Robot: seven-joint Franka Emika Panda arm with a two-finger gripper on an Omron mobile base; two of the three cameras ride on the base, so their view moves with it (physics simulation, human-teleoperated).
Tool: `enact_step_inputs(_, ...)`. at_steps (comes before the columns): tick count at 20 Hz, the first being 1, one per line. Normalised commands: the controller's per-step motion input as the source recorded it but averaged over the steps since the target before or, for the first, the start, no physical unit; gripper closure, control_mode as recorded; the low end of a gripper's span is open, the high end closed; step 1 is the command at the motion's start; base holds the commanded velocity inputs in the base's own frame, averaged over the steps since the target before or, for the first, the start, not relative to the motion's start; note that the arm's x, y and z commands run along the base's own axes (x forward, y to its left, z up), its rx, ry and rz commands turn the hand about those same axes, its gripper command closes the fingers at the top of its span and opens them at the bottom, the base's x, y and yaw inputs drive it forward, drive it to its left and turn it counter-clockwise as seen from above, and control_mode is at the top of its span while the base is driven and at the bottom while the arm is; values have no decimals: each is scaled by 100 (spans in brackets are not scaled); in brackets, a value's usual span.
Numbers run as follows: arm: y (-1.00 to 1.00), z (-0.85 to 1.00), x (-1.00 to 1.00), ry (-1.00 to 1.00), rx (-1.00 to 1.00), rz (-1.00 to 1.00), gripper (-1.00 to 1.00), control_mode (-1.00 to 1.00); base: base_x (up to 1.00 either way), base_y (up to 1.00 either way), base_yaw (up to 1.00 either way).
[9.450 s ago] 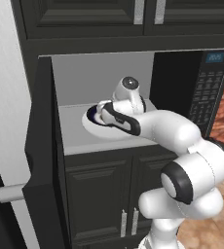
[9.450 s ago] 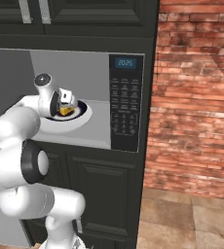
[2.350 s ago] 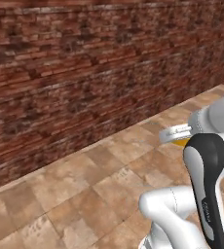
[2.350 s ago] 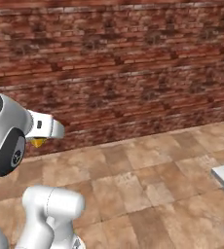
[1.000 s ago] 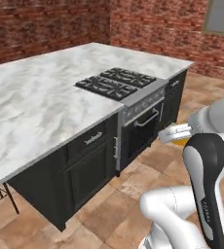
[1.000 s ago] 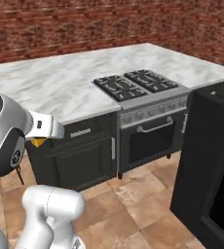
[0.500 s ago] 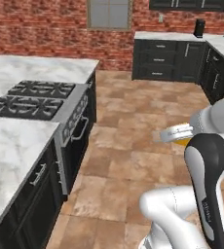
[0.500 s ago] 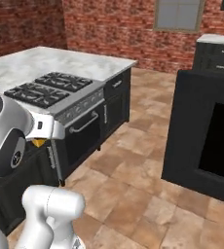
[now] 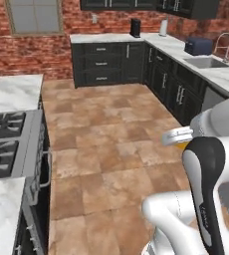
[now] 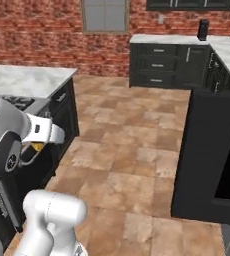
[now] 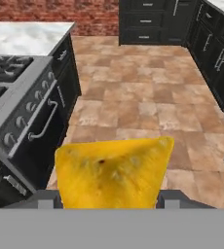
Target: Pick the cheese from the microwave and place it on plate located on the counter.
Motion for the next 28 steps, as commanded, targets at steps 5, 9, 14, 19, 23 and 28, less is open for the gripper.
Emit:
enact_step_inputs(5,0,0,0,0,0,0,100,100,100,-33,-32)
enact_step_inputs(9,0,0,0,0,0,0,100,100,100,-1,-29)
enact_step_inputs(14,0,0,0,0,0,0,100,100,100,7,-22)
enact_step_inputs(19,0,0,0,0,0,0,100,100,100,1,-21)
enact_step_inputs(23,0,0,0,0,0,0,100,100,100,0,-23)
enact_step_inputs(28,0,0,0,0,0,0,100,100,91,0,-49)
